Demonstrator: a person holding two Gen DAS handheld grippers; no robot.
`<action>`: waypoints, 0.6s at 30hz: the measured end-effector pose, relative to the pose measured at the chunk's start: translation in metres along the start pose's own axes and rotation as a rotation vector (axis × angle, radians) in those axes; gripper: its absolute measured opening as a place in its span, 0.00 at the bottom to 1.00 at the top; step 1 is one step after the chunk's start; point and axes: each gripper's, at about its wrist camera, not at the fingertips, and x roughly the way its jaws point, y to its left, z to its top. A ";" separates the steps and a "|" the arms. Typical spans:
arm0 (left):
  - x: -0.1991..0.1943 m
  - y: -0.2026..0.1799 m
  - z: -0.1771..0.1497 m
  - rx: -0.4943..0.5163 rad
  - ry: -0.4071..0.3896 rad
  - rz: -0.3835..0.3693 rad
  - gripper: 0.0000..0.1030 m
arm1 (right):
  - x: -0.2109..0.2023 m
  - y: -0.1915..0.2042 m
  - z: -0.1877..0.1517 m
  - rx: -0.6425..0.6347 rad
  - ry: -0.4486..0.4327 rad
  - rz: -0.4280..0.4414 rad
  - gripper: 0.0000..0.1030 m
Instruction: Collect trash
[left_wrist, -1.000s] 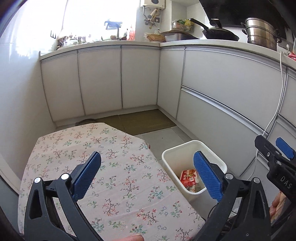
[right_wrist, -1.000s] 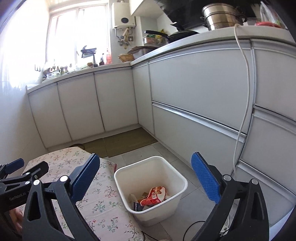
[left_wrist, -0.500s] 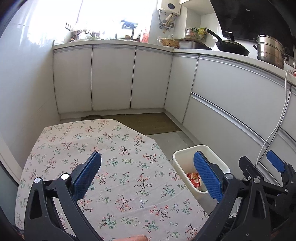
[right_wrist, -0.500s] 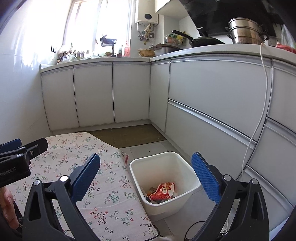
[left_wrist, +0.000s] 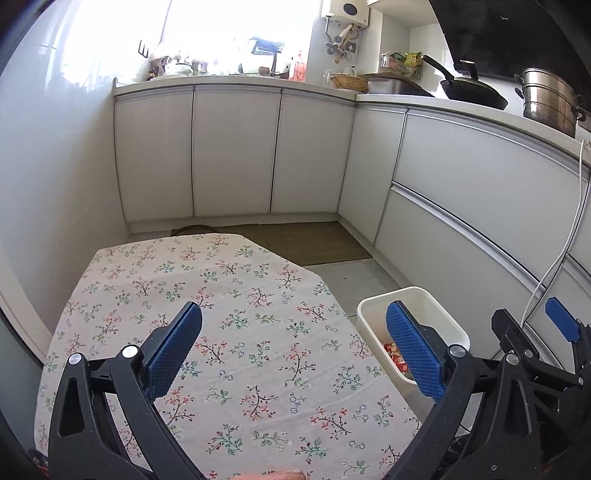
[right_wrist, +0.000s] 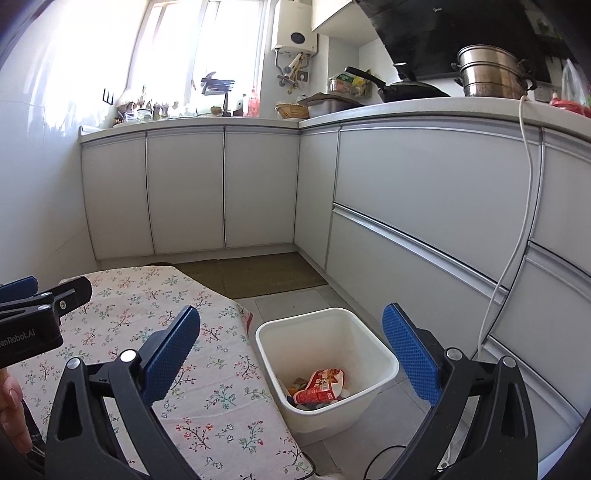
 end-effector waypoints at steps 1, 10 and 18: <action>0.000 0.000 0.000 0.002 0.000 0.001 0.93 | 0.000 0.000 0.000 0.001 0.001 0.001 0.93; 0.004 0.000 -0.002 0.009 0.004 -0.002 0.84 | 0.005 -0.007 -0.001 0.023 0.018 -0.003 0.93; 0.006 -0.011 -0.006 0.070 -0.006 -0.017 0.69 | 0.007 -0.010 0.000 0.034 0.024 -0.006 0.93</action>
